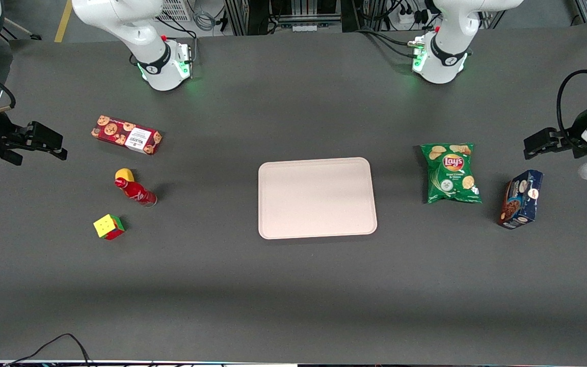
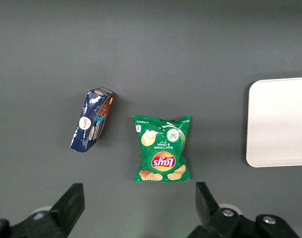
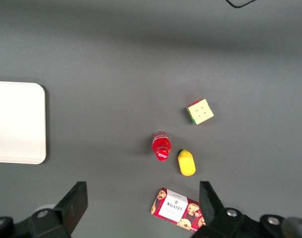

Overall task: Place coke bottle on tray
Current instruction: 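Move the right gripper down toward the red Coca-Cola bottle, then close the right gripper around the red Coca-Cola bottle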

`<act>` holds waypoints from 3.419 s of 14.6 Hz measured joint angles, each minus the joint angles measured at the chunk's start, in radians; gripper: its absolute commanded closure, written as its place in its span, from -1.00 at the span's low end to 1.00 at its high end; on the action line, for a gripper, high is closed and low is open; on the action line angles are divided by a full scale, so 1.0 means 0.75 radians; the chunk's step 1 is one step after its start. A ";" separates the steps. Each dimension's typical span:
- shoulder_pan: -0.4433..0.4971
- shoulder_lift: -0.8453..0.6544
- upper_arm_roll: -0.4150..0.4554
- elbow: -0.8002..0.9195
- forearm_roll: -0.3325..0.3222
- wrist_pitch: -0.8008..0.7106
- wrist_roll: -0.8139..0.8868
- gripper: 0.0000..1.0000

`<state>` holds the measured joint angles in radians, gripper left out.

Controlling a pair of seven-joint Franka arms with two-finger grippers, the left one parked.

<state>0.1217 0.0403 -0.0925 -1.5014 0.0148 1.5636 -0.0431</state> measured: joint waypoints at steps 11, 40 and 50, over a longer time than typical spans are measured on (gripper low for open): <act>0.000 0.009 0.015 -0.101 0.000 -0.034 0.020 -1.00; -0.046 0.035 0.006 -1.089 -0.033 1.036 -0.240 0.11; -0.042 -0.001 0.007 -1.078 -0.035 1.024 -0.241 1.00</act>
<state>0.0903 0.0398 -0.0874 -2.3099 -0.0113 2.3317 -0.2239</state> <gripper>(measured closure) 0.656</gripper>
